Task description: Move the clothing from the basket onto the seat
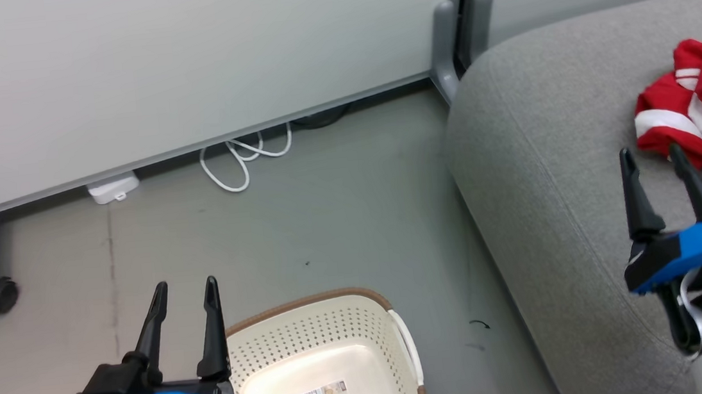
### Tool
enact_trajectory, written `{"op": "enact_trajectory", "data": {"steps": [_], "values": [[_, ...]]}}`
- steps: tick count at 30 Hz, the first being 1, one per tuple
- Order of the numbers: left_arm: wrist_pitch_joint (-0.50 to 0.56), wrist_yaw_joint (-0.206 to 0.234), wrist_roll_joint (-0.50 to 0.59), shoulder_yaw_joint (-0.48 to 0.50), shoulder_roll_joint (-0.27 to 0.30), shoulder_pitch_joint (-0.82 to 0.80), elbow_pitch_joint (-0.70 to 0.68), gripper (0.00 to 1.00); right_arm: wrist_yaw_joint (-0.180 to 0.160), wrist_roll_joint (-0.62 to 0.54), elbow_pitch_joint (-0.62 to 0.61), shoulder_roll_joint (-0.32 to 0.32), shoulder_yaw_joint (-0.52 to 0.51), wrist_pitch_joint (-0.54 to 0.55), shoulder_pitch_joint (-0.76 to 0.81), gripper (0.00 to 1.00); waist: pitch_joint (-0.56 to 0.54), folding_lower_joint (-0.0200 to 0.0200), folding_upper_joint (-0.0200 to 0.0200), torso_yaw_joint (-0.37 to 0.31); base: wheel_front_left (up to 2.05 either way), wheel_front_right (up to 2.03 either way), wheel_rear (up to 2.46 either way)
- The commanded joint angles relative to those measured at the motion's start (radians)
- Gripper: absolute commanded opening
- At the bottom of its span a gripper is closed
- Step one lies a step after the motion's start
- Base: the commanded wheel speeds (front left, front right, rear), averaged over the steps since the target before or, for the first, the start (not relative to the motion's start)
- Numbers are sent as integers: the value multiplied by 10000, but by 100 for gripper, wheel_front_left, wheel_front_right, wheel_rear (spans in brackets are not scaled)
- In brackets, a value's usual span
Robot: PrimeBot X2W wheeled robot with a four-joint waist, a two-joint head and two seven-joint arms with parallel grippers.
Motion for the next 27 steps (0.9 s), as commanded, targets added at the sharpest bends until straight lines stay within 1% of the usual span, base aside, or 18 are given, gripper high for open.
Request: {"op": "enact_trajectory", "data": {"steps": [1, 4, 6, 10, 17, 27], "values": [[-45, -35, 46, 159, -51, 164, 34, 100, 3, -86, -519, 158, 48, 207, 569, 100, -317, 3, 0, 357, 0, 0, 0], [-45, -56, 52, 369, -136, 380, 136, 100, 5, -174, -1376, 438, 167, 569, 1286, 100, -506, 3, 0, 593, 0, 0, 0], [-46, 22, 108, 487, -191, 506, 160, 100, 5, -214, -1857, 587, 253, 761, 1719, 100, -607, 3, 0, 733, 0, 0, 0], [-46, 94, 74, 723, -283, 662, 333, 100, 5, -146, -2537, 851, 397, 1021, 2409, 100, -769, 3, 0, 974, 0, 0, 0], [-46, 135, 57, 966, -349, 764, 732, 100, 5, -304, -3039, 1053, 685, 1262, 3162, 100, -1047, 3, 0, 1270, 0, 0, 0], [-46, 64, -96, 1101, -416, 852, 1051, 100, 5, -519, -3230, 1133, 913, 1331, 3719, 100, -1171, 3, 0, 1444, 0, 0, 0]]}}
